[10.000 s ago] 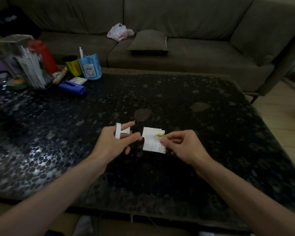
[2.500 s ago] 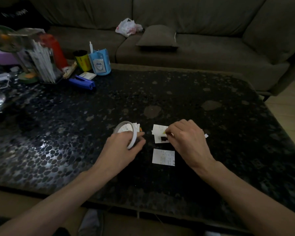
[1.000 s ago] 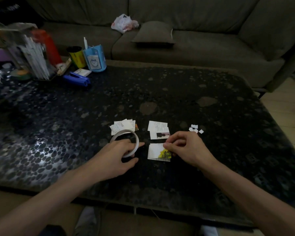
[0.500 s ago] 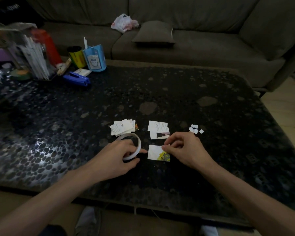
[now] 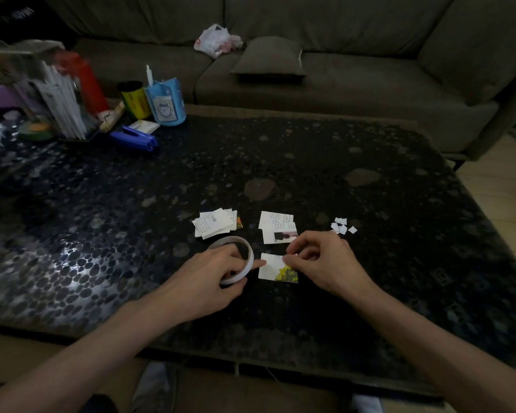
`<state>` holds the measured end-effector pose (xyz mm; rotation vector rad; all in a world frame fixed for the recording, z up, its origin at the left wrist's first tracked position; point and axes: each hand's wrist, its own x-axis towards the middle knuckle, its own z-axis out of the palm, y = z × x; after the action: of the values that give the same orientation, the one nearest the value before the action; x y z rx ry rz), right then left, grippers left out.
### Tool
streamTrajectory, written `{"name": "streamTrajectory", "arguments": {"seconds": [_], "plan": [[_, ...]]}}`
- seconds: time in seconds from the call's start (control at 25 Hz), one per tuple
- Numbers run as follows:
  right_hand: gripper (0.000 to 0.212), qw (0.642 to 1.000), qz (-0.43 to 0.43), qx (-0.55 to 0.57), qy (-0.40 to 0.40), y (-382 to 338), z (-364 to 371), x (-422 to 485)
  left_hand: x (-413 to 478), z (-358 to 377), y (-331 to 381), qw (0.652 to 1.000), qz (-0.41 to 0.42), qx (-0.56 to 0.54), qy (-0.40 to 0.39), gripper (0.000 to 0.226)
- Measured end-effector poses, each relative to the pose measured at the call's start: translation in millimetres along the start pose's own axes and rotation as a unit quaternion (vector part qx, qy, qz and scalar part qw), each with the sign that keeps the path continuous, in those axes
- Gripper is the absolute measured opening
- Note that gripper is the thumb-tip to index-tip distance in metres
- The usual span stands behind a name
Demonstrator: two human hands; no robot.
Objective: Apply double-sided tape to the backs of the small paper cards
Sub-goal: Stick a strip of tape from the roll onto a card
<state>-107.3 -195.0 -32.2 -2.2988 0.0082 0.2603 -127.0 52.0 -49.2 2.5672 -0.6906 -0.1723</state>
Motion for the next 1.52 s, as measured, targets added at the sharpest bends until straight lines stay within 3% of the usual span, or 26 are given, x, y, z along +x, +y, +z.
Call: {"name": "streamTrajectory", "arguments": {"seconds": [0.36,0.6,0.92,1.24,1.4,1.52], "plan": [[0.011,1.000,-0.010,-0.025,0.005,-1.6,1.1,-0.4,2.6,0.5,2.4,1.000,-0.002,-0.003,0.000,0.032],[0.013,0.999,-0.015,-0.049,0.012,-2.3,2.1,0.7,3.9,4.2,0.0,1.000,-0.011,0.015,-0.002,0.022],[0.037,0.986,-0.037,-0.143,0.074,-6.7,15.7,-3.2,6.3,2.4,2.1,1.000,-0.020,0.021,0.000,0.012],[0.042,0.992,0.032,-0.125,0.000,-4.0,-6.9,0.4,12.8,0.3,7.2,0.999,-0.030,0.006,0.017,0.023],[0.040,0.992,0.011,-0.119,-0.028,-1.8,-9.9,0.3,21.4,-1.7,12.9,0.996,-0.057,-0.037,0.063,0.021],[0.045,0.989,-0.011,-0.147,-0.032,-0.8,-7.3,-4.7,30.9,1.1,17.0,0.992,-0.073,-0.051,0.088,0.039]]}}
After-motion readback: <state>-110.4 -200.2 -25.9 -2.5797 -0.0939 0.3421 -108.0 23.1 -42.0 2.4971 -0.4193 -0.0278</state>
